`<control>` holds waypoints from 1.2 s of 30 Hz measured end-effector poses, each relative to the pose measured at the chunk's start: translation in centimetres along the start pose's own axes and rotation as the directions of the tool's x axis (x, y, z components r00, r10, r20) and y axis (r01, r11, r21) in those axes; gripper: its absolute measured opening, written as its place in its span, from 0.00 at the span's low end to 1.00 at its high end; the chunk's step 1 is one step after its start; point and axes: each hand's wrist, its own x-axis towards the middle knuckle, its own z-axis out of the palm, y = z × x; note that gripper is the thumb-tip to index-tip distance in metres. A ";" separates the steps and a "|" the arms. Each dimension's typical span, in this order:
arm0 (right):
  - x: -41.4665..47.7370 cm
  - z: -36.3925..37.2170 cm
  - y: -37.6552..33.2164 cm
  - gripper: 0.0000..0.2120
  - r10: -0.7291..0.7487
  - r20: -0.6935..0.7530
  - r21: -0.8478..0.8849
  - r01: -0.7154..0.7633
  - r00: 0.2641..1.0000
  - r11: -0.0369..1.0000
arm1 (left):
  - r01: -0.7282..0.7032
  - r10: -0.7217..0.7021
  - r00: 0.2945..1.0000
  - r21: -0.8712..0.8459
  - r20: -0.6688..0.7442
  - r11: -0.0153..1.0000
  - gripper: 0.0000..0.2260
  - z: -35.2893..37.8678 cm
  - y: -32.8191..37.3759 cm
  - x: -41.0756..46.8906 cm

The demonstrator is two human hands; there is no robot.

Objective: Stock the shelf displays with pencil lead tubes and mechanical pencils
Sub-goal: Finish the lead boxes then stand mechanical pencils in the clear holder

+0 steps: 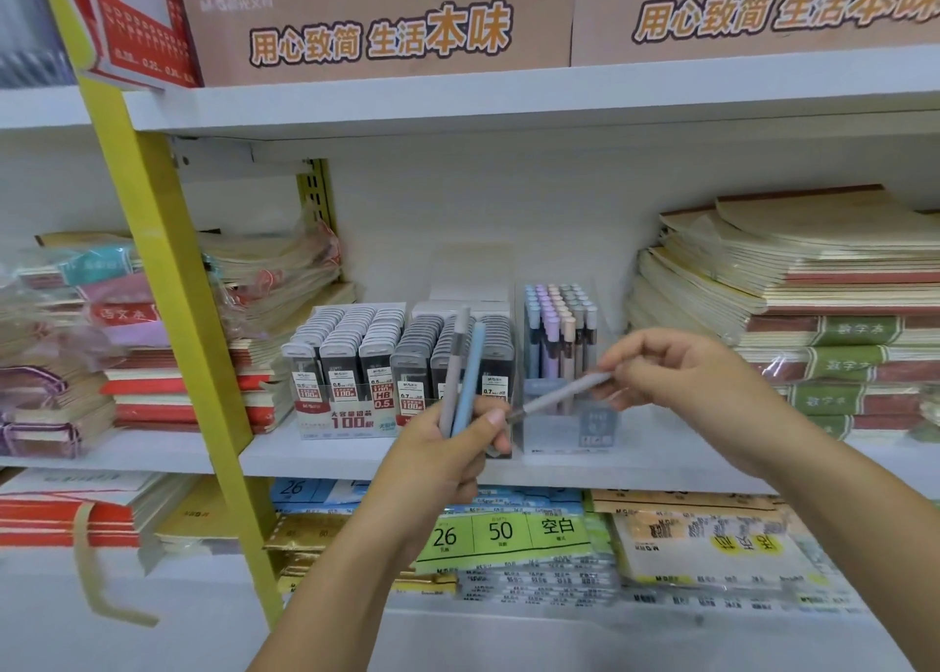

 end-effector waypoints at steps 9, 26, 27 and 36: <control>-0.5 1.4 -1.6 0.10 -0.358 0.219 -0.679 0.405 0.908 0.612 | -0.095 0.104 0.994 0.168 -0.044 0.981 0.05 -0.4 1.8 0.0; 2.6 -0.8 -0.6 0.27 -0.518 -0.219 -0.302 0.448 0.827 0.842 | -0.123 0.124 0.992 0.035 -0.027 0.992 0.05 1.9 0.1 1.1; 2.9 -0.6 -0.1 0.25 -0.514 -0.214 -0.352 0.425 0.831 0.834 | -0.110 0.110 0.994 0.017 -0.021 0.994 0.06 2.0 0.1 1.2; 3.7 0.8 2.7 0.22 -0.450 -0.197 -0.467 0.320 0.871 0.824 | -0.116 0.115 0.993 0.030 0.018 0.993 0.13 1.6 -0.6 1.4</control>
